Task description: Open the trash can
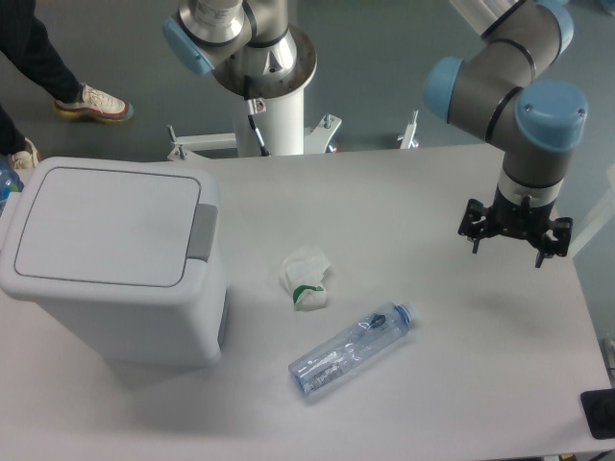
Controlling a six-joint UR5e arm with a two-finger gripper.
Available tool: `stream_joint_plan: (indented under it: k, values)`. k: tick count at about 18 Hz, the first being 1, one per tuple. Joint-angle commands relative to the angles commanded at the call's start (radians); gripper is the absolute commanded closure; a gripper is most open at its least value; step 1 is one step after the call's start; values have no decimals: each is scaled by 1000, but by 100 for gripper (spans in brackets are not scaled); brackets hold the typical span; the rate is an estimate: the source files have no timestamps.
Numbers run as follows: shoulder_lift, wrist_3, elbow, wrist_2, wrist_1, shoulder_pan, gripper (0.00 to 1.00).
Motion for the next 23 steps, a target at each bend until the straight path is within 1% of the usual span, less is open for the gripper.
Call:
stream_joint_plan:
  k: [4, 6, 9, 10, 13, 14, 16, 17, 18, 19, 20, 21, 23]
  values:
    - [2, -2, 0, -3, 0, 2, 0]
    - [3, -9, 0, -5, 9, -3, 0]
    - [5, -15, 12, -6, 11, -17, 0]
    - [5, -46, 18, -17, 11, -26, 0]
    - [15, -243, 34, -139, 12, -23, 0]
    - [24, -258, 41, -170, 12, -26, 0]
    - [52, -305, 54, -192, 9, -34, 0]
    - [66, -366, 54, -202, 11, -49, 0]
    - [84, -467, 60, -236, 12, -73, 0]
    - [103, -573, 67, -289, 26, -83, 0]
    - [118, -653, 72, -351, 52, -84, 0]
    - [130, -687, 72, -395, 76, -86, 0]
    - [140, -693, 63, -483, 98, -90, 0]
